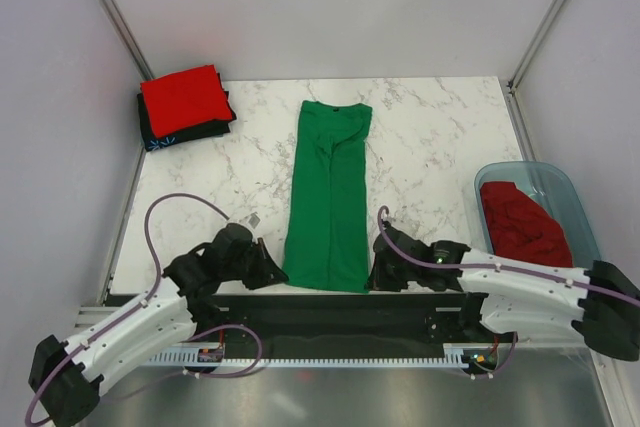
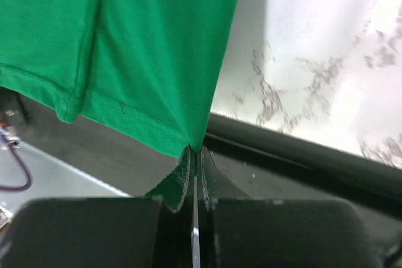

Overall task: Fold and stack the t-shirts
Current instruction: Fold the tshirt

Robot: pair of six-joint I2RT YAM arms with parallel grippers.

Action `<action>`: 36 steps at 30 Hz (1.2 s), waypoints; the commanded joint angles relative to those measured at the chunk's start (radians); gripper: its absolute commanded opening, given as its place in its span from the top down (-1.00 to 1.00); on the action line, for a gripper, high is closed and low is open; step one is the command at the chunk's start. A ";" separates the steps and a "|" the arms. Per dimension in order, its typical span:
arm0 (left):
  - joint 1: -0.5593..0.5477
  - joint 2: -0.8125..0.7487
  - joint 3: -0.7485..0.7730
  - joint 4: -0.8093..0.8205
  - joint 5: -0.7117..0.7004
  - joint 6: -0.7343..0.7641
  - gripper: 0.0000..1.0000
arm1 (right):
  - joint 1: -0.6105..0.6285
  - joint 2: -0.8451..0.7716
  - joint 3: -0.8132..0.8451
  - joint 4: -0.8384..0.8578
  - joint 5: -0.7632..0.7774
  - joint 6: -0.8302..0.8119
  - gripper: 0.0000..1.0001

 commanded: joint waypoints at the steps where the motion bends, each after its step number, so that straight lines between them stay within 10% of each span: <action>1: -0.026 -0.006 0.077 -0.056 0.051 -0.039 0.96 | 0.009 -0.131 -0.012 -0.173 0.048 0.030 1.00; 18: -0.034 0.315 0.458 -0.107 -0.184 0.183 0.96 | -0.117 0.091 0.339 -0.230 0.255 -0.180 1.00; 36: 0.265 0.821 0.886 -0.040 -0.099 0.409 0.96 | -0.425 0.513 0.818 -0.232 0.211 -0.531 1.00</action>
